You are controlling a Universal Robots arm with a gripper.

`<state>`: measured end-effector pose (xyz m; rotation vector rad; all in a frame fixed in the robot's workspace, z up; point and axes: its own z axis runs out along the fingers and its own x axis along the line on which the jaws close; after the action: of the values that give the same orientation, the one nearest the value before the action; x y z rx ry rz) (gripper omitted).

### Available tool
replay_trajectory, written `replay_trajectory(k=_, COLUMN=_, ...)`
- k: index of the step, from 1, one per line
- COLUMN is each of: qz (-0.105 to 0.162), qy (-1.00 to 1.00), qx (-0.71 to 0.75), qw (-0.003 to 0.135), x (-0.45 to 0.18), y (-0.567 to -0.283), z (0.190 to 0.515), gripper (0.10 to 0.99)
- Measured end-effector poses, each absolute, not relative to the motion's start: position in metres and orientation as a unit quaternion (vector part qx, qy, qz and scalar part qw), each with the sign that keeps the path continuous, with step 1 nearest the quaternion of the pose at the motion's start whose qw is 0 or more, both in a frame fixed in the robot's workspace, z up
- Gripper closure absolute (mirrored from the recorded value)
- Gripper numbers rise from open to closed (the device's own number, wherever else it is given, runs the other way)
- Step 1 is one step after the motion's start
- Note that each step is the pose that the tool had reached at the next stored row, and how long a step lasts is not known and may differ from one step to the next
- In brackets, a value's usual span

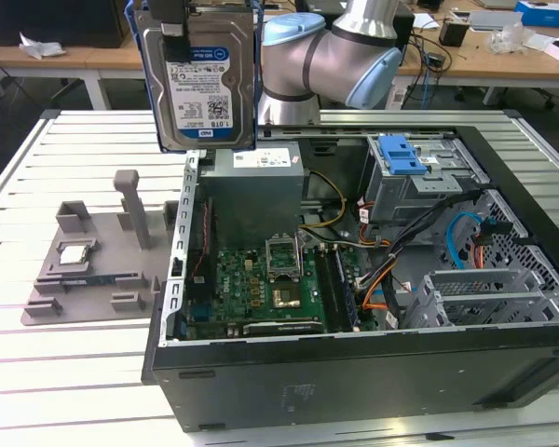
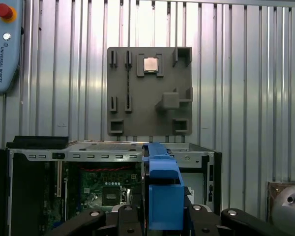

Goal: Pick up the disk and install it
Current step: 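Pick up the disk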

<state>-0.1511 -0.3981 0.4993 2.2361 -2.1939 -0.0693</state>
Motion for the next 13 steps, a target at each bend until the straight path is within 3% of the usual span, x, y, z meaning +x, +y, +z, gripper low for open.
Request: replay_trajectory(k=13, qz=-0.022, qy=-0.700, qx=0.714, qw=0.004, x=-0.151, y=-0.432, z=0.499, gripper=0.718)
